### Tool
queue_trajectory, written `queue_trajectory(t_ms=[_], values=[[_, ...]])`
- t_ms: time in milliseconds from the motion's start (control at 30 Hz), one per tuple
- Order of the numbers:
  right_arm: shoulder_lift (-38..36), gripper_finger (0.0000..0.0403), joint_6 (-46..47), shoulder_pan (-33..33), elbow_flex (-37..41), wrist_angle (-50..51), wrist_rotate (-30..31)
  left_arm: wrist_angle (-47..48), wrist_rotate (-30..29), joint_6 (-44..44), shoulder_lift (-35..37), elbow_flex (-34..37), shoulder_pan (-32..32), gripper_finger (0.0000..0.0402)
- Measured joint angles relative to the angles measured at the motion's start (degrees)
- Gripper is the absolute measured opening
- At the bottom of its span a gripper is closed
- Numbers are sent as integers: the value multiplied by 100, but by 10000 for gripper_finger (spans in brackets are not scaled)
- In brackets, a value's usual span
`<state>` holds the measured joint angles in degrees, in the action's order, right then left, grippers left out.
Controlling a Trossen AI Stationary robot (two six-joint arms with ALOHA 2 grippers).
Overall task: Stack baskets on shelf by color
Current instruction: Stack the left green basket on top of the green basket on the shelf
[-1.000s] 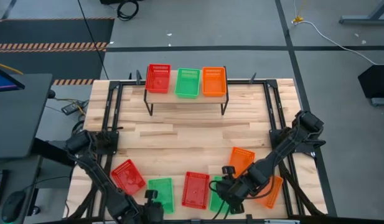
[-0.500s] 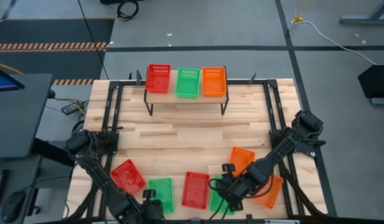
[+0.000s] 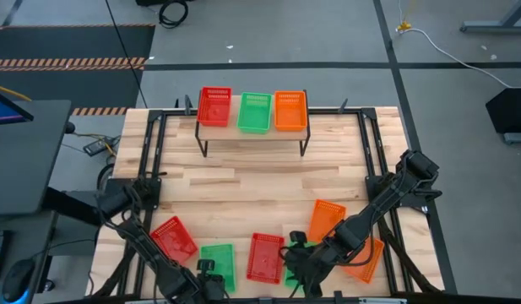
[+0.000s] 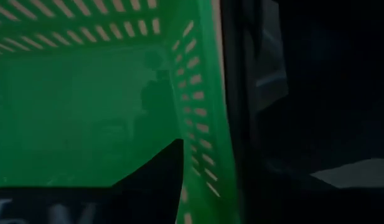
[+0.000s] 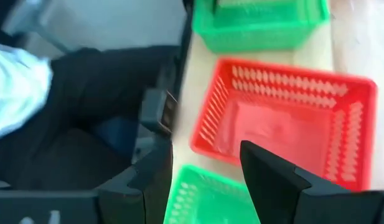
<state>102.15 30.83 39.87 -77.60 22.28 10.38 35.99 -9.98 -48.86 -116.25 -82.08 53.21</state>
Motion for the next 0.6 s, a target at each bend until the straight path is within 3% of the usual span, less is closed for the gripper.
queue_trajectory(t_ms=[167,300,467,600], values=[[0,194,-137,0,-2,-207,-102,120,-27,-17,-6,0,-107,131],[0,194,-110,0,14,-215,-100,258,-61,26,-6,0,-191,89],[2,194,-109,0,102,-192,-102,927,-131,330,79,-9,-417,13],[2,194,-126,0,133,-79,-123,1892,-338,882,211,-368,-811,10]])
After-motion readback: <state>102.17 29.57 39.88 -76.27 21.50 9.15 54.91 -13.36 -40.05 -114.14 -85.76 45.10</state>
